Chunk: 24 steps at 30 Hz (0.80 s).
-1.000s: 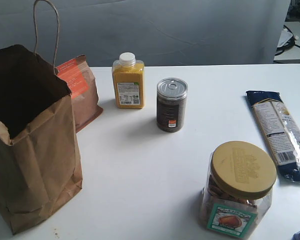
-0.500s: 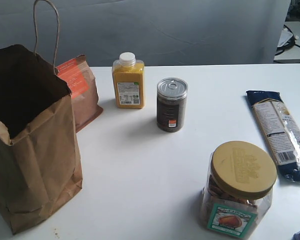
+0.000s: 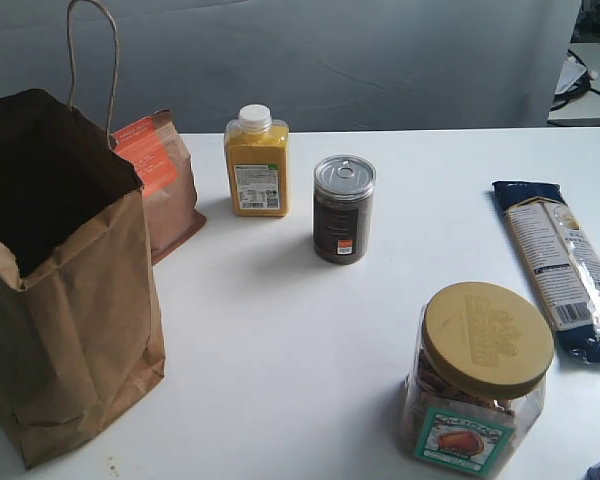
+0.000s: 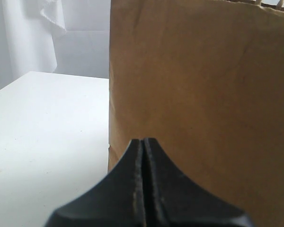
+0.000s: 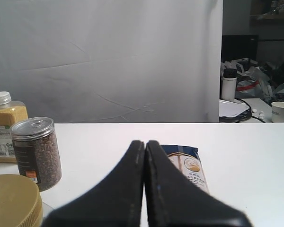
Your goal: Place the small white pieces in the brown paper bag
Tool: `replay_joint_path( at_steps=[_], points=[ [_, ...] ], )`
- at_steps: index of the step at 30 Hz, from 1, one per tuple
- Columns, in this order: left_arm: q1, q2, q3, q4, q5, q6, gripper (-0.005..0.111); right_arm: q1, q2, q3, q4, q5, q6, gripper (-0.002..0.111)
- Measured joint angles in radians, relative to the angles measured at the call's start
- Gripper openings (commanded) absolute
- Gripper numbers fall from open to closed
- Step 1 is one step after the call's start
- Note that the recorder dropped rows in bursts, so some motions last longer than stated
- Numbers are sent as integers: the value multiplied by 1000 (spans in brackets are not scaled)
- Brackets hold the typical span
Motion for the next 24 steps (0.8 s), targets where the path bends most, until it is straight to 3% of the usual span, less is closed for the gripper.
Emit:
replay_joint_path(
  at_steps=[24],
  points=[
    [0, 0, 0, 0, 0, 0, 0, -63, 0, 0, 0, 0, 0, 0]
  ],
)
